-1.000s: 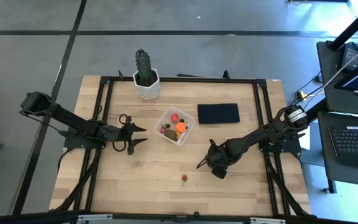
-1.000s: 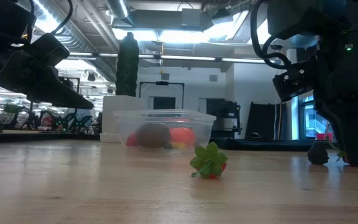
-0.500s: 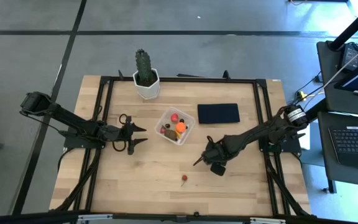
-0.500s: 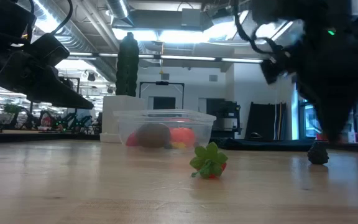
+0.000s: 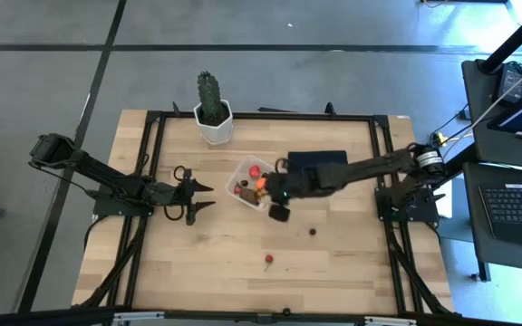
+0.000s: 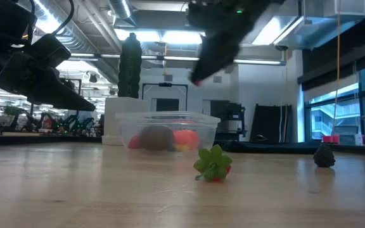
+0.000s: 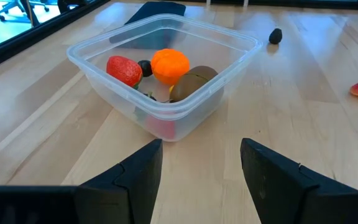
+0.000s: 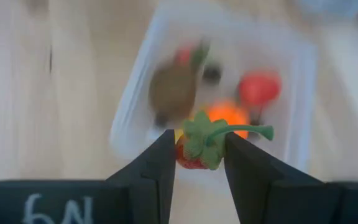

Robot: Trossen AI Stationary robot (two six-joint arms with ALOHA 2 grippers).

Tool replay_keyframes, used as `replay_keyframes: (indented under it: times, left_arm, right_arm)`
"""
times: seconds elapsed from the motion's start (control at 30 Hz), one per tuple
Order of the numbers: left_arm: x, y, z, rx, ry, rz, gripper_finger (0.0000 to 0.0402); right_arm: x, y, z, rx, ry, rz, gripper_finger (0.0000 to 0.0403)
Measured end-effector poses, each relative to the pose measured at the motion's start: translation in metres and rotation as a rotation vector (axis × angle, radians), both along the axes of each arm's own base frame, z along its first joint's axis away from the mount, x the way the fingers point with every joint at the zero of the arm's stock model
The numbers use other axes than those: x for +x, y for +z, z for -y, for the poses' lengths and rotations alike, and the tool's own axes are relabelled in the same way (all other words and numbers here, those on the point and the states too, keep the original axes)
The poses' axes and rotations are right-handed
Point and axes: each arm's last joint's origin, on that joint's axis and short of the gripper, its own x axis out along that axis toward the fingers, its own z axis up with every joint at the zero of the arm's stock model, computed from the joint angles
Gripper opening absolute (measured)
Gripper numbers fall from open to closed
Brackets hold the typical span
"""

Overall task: Pick and placing Produce into tupperware
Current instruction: Put the right red strawberry into the transparent container

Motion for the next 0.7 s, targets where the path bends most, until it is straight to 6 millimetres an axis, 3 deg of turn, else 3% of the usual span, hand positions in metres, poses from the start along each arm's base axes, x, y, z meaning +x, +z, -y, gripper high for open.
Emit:
replay_keyframes:
  times: [0.13, 0.4, 0.6, 0.7]
  left_arm:
    - [0.0, 0.0, 0.0, 0.002, -0.001, 0.0, 0.0208]
    - [0.0, 0.0, 0.0, 0.002, -0.001, 0.0, 0.0208]
    - [0.0, 0.0, 0.0, 0.002, -0.001, 0.0, 0.0208]
    - [0.0, 0.0, 0.0, 0.002, -0.001, 0.0, 0.0208]
  right_arm:
    - [0.017, -0.004, 0.021, -0.055, 0.025, 0.087, 0.0121]
    - [0.047, -0.053, 0.051, -0.019, 0.024, 0.106, 0.0123]
    - [0.055, -0.081, 0.061, 0.001, 0.017, 0.078, 0.0124]
    - [0.055, -0.082, 0.063, 0.002, 0.011, 0.074, 0.0124]
